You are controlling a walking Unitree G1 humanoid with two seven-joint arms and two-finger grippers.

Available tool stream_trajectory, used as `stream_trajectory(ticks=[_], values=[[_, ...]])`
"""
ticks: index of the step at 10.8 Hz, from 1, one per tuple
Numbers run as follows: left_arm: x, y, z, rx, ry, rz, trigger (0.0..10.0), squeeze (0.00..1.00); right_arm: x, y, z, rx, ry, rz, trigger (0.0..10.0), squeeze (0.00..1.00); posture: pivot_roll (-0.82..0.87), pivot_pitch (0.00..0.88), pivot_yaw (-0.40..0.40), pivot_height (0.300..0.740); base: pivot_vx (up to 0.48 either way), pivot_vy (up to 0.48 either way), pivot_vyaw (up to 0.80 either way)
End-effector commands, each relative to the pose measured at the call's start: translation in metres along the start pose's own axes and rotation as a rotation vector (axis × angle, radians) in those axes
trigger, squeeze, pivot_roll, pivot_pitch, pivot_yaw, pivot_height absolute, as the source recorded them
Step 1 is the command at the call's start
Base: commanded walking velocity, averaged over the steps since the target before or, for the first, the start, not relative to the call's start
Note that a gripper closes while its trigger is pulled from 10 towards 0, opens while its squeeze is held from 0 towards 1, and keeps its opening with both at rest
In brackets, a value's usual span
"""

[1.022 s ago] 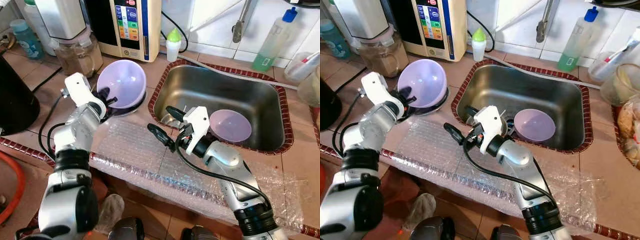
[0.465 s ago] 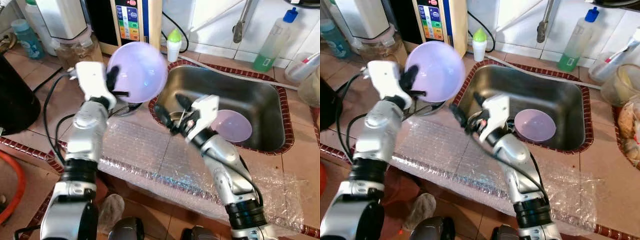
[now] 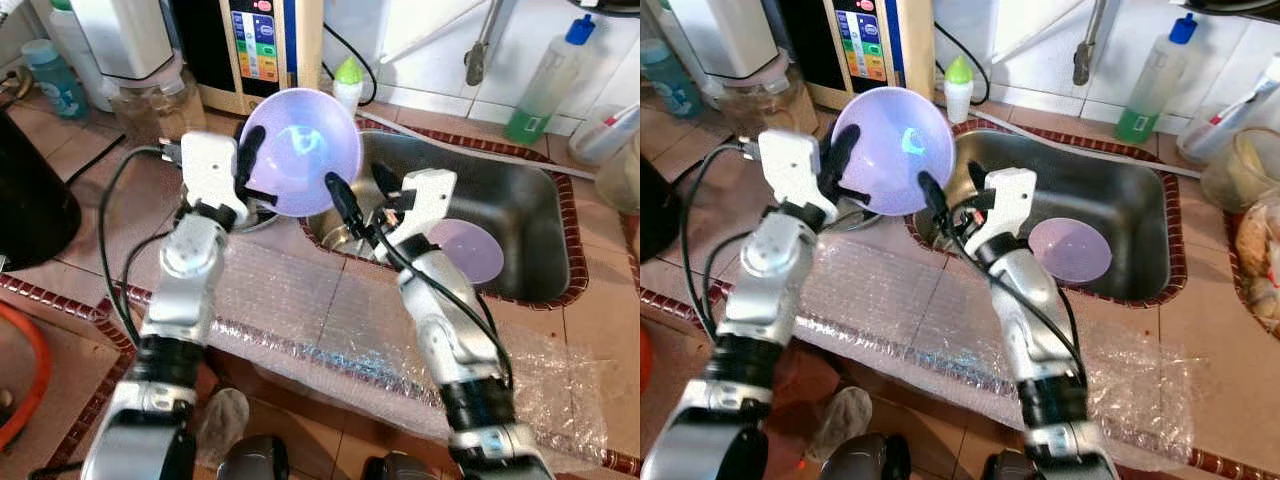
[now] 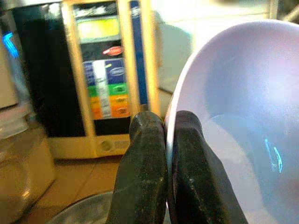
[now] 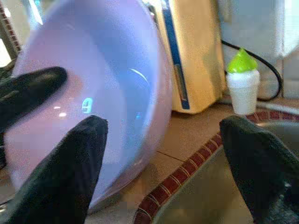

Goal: Kitchen organization

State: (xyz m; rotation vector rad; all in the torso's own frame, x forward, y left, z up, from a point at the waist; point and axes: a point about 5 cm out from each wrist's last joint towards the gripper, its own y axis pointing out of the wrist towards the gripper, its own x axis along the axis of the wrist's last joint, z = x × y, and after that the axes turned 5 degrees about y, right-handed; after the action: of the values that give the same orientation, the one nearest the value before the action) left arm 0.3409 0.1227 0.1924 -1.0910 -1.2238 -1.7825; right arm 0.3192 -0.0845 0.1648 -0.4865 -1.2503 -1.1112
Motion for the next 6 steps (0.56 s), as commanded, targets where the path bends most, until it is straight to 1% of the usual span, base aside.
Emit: stream_trajectory(ticks=[1, 3, 4, 6], values=[[0.01, 0.0, -0.003, -0.018, 0.013, -0.059, 0.0, 0.0, 0.006, 0.006, -0.002, -0.032, 0.049, -0.033, 0.0, 0.0, -0.04, 0.01, 0.058, 0.74, 0.0, 0.0, 0.0], [0.012, -0.001, -0.006, -0.039, 0.008, -0.079, 0.0, 0.0, 0.007, 0.013, -0.011, -0.098, 0.146, -0.045, 0.0, 0.0, -0.03, 0.011, 0.057, 0.74, 0.0, 0.0, 0.0], [0.012, -0.001, -0.008, -0.049, 0.009, -0.081, 0.0, 0.0, 0.007, 0.014, -0.019, -0.139, 0.229, -0.051, 0.0, 0.0, -0.04, 0.011, 0.06, 0.74, 0.0, 0.0, 0.0], [0.014, -0.001, -0.009, -0.052, 0.009, -0.093, 0.0, 0.0, 0.002, 0.013, -0.027, -0.206, 0.392, -0.036, 0.0, 0.0, -0.04, 0.009, 0.06, 0.74, 0.0, 0.0, 0.0]])
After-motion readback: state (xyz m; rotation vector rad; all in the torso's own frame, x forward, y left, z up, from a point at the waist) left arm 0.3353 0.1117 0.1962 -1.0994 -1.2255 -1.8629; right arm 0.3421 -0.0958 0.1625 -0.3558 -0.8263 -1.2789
